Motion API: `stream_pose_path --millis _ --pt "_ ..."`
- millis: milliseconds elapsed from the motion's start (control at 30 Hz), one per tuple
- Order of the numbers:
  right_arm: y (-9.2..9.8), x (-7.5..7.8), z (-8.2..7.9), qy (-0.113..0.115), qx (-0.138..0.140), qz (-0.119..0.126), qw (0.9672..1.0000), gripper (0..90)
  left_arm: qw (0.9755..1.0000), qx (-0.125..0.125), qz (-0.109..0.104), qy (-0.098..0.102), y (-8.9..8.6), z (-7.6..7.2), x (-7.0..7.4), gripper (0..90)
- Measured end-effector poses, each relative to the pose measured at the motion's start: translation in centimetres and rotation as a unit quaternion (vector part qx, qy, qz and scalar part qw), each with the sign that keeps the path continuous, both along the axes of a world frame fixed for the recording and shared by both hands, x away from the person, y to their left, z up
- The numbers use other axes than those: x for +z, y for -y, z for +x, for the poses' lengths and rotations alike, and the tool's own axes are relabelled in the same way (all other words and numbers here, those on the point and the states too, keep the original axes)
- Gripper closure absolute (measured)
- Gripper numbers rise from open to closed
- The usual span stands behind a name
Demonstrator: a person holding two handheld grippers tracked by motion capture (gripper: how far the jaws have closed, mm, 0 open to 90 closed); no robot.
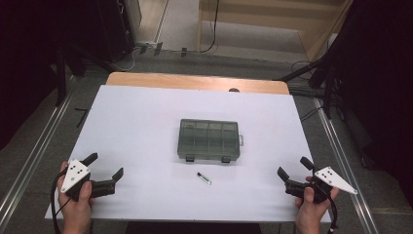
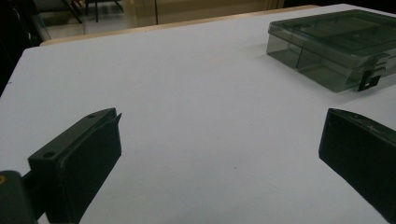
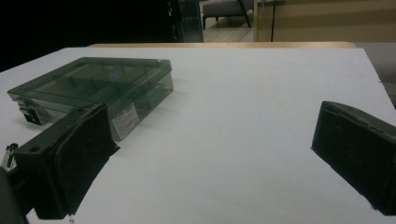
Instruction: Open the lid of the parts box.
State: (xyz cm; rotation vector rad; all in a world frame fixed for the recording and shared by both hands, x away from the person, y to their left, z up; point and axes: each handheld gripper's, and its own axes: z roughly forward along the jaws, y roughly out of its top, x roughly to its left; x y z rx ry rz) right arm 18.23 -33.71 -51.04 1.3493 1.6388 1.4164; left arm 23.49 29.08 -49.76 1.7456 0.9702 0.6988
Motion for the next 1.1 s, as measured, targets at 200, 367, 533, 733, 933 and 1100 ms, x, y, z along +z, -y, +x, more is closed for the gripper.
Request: stream_pose_path --millis 200,367,533,733,933,1100 --pt "-0.3 0.5 -0.2 0.006 -0.001 -0.005 1.0000 0.0 1.0000 -0.005 0.000 0.000 0.8 0.1 0.3 0.0" --pt "-0.8 1.1 -0.1 0.006 0.001 -0.006 1.0000 0.0 1.0000 -0.006 0.000 -0.004 1.9 0.3 0.6 0.0" --pt "-1.6 1.5 0.4 0.000 0.011 -0.014 0.9998 0.0 0.9996 -0.027 0.002 -0.002 3.6 0.8 1.2 0.0" --pt "-2.8 2.9 1.0 0.005 0.028 -0.019 0.9994 0.0 0.9992 -0.041 0.001 -0.002 4.9 1.5 1.8 0.0" --pt "-3.6 3.6 1.8 0.008 0.036 -0.016 0.9992 0.0 0.9989 -0.047 -0.002 0.001 5.9 2.1 2.4 0.0" --pt "-4.2 4.4 2.8 0.009 0.039 -0.011 0.9991 0.0 0.9984 -0.056 -0.005 0.003 7.1 2.8 3.1 0.0"
